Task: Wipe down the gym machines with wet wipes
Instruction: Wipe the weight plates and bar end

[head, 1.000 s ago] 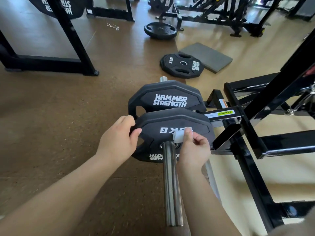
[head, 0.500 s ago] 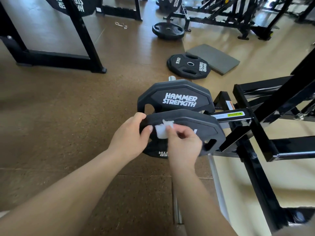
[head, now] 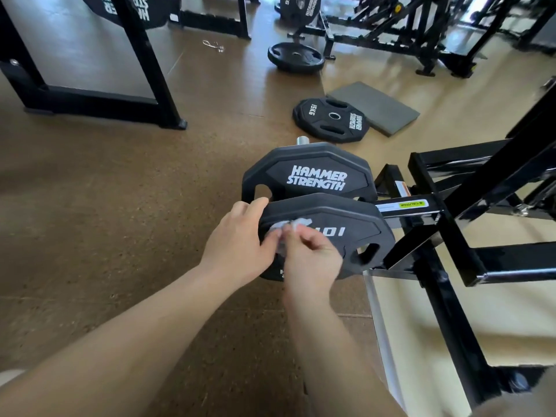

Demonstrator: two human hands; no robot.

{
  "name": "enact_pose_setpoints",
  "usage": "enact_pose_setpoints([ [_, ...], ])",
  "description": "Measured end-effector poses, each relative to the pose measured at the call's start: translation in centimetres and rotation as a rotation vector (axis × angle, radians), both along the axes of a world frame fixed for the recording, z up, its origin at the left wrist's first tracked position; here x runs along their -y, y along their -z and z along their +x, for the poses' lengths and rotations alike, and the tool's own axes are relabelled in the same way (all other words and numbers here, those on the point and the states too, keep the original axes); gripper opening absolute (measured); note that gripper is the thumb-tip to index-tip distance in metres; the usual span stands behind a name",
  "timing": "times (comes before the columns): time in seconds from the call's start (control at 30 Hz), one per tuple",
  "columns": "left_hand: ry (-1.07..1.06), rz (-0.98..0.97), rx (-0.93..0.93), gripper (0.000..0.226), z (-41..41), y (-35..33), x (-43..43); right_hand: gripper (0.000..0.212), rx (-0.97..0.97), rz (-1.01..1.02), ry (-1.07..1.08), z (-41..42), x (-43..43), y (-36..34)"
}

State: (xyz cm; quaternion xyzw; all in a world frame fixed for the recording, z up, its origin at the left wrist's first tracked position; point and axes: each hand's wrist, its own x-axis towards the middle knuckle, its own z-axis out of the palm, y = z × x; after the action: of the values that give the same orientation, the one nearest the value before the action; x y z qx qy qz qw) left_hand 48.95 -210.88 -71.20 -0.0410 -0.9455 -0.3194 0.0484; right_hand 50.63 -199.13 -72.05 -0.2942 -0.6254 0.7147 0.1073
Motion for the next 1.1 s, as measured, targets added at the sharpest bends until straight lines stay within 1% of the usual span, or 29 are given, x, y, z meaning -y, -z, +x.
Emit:
enact_pose_setpoints([
  [0.03,0.021,0.004,0.011,0.064,0.1,0.0,0.1,0.012,0.001,0.001,0.000,0.0,-0.3,0.0],
  [0.13,0.066,0.022,0.065,0.070,-0.2,-0.2,0.7,0.008,0.025,-0.117,0.205,-0.6,-3.0,0.9],
  [0.2,0.084,0.032,0.081,0.072,-0.3,-0.3,1.0,0.008,-0.007,-0.168,0.285,-0.8,-4.2,1.3],
  [0.3,0.107,0.017,0.104,0.075,-0.1,-0.4,0.8,0.013,-0.093,-0.058,0.378,-1.6,-4.4,0.2],
  [0.37,0.072,0.017,0.097,0.071,0.1,-0.6,0.5,0.008,-0.123,-0.016,0.427,-1.8,-4.4,-1.3],
  [0.4,0.039,0.019,0.056,0.067,0.2,-0.7,0.3,0.006,-0.121,0.007,0.425,-1.7,-4.4,-1.7],
  [0.47,-0.010,-0.006,-0.119,0.052,0.5,-1.0,-0.3,0.008,-0.071,0.082,0.290,-0.7,-3.4,-1.6],
  [0.5,-0.007,0.004,-0.206,0.040,0.7,-1.0,-0.7,0.008,-0.052,0.092,0.182,0.0,-2.6,-1.4],
  [0.53,0.009,0.044,-0.249,0.027,0.9,-0.8,-1.1,0.008,-0.052,0.074,0.066,0.7,-1.9,-1.1],
  [0.57,0.029,0.123,-0.232,0.014,1.2,-0.6,-1.6,0.007,-0.059,0.055,-0.027,1.2,-1.5,-1.0],
  [0.6,0.041,0.224,-0.162,0.006,1.4,-0.1,-2.0,0.006,-0.067,0.040,-0.088,1.4,-1.5,-1.1],
  [0.63,0.040,0.336,-0.069,0.005,1.7,0.3,-2.4,0.008,-0.085,0.036,-0.138,1.5,-1.8,-1.6],
  [0.7,-0.028,0.590,0.069,0.012,2.1,0.8,-3.2,0.016,-0.116,0.094,-0.295,1.2,-2.7,-2.5],
  [0.77,-0.170,0.812,0.138,0.018,2.4,0.6,-3.9,0.026,-0.066,0.191,-0.584,1.0,-3.5,-3.9],
  [0.8,-0.234,0.874,0.166,0.020,2.5,0.4,-4.1,0.030,-0.021,0.247,-0.751,0.9,-4.0,-4.9],
  [0.83,-0.282,0.886,0.192,0.020,2.8,0.3,-4.2,0.029,0.029,0.370,-0.885,0.8,-4.5,-6.0],
  [0.87,-0.328,0.862,0.214,0.020,3.0,0.4,-4.2,0.025,0.043,0.553,-0.959,0.3,-5.2,-7.0],
  [0.9,-0.388,0.834,0.230,0.019,3.4,0.5,-4.2,0.020,0.018,0.759,-0.966,-0.2,-5.8,-8.1],
  [0.93,-0.465,0.807,0.239,0.018,3.7,1.0,-4.4,0.017,-0.028,0.932,-0.914,-1.0,-6.6,-9.1],
  [0.97,-0.548,0.788,0.243,0.015,3.9,1.3,-4.7,0.015,-0.082,1.030,-0.852,-1.8,-7.3,-10.1],
  [1.0,-0.625,0.770,0.239,0.013,4.1,1.8,-5.1,0.010,-0.111,1.083,-0.851,-2.7,-7.9,-11.0],
  [1.03,-0.691,0.767,0.207,0.010,4.1,2.2,-5.6,0.009,-0.101,1.152,-0.920,-3.6,-8.3,-11.8],
  [1.1,-0.759,0.807,0.094,0.009,3.5,2.6,-6.7,0.028,-0.050,1.374,-1.124,-5.5,-9.1,-12.0],
])
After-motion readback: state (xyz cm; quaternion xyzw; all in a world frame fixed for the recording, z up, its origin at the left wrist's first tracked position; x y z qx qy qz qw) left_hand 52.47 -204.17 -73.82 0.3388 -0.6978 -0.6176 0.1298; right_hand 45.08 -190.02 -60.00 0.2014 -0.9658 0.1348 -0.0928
